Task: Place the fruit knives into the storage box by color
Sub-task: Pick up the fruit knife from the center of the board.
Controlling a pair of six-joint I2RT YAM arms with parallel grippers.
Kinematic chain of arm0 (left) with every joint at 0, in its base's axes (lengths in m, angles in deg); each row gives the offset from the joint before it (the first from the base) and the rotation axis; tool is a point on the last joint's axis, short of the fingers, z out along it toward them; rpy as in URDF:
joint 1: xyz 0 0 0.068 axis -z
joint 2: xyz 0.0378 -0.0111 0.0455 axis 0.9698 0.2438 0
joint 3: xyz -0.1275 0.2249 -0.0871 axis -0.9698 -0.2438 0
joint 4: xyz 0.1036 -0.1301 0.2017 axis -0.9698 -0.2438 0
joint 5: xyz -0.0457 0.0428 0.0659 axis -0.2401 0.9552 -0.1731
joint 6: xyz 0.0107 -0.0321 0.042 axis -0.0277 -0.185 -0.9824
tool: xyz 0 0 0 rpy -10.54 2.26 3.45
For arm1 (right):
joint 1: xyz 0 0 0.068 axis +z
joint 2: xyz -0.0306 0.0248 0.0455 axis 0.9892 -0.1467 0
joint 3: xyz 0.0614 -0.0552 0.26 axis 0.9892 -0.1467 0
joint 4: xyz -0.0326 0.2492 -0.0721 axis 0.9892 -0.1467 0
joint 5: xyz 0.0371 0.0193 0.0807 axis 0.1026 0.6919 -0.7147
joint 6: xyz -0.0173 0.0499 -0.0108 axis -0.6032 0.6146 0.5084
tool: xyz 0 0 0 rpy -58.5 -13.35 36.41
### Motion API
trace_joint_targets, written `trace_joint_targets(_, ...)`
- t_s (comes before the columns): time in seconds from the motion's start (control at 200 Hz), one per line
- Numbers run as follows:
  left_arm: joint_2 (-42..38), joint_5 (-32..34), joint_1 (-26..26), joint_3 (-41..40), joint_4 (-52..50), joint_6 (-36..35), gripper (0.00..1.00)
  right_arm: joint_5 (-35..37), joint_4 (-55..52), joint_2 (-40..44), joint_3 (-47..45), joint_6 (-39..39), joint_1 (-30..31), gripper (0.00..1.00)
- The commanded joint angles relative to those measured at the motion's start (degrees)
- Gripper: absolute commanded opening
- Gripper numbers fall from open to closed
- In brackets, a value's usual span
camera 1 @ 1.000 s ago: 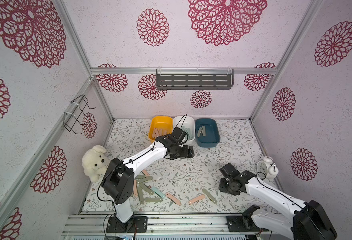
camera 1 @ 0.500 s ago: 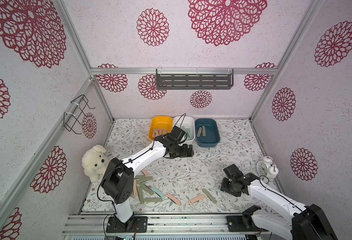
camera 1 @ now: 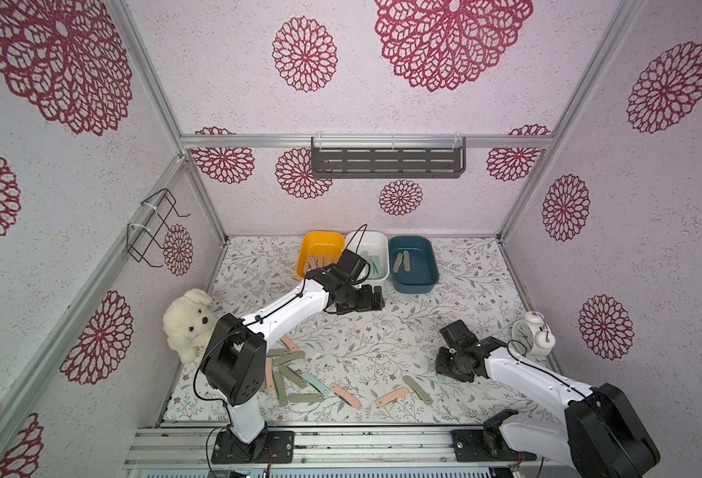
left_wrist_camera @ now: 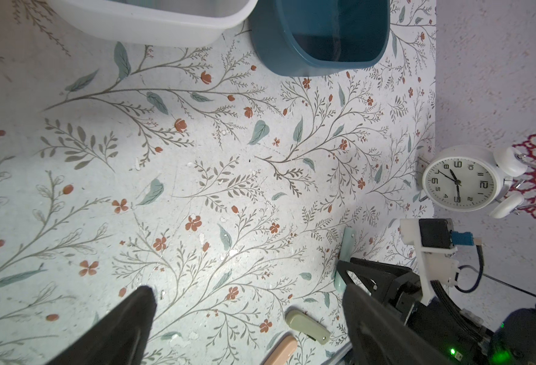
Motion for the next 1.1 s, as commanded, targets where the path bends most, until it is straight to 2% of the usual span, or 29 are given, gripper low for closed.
trace_joint_targets(0.0, -0.57, -0.58, -0.46, -0.39, 1.02, -0.80, 0.97, -1.38, -1.62, -0.12, -2.30, -0.27, -0.28, 0.37)
trace_joint_targets(0.47, -1.84, -0.17, -1.31, -2.40, 1.32, -1.16, 0.97, -2.57, -7.32, 3.78, -4.42, 4.21, 4.21, 0.37)
trace_joint_targets(0.635, -2.78, 0.20, -1.64, -2.92, 1.45, -1.34, 0.97, -2.15, -5.95, 1.87, -4.64, 4.08, 4.62, 0.35)
trace_joint_targets(0.866, -3.73, 0.25, -2.58, -4.42, 2.19, -1.37, 0.97, -0.63, -5.66, -0.98, -3.35, 2.21, 4.67, 0.28)
trace_joint_targets(1.096, -3.26, 0.47, -3.70, -3.57, 1.33, -1.83, 0.97, 0.08, -4.81, -4.00, 1.92, -0.66, 4.65, 0.24)
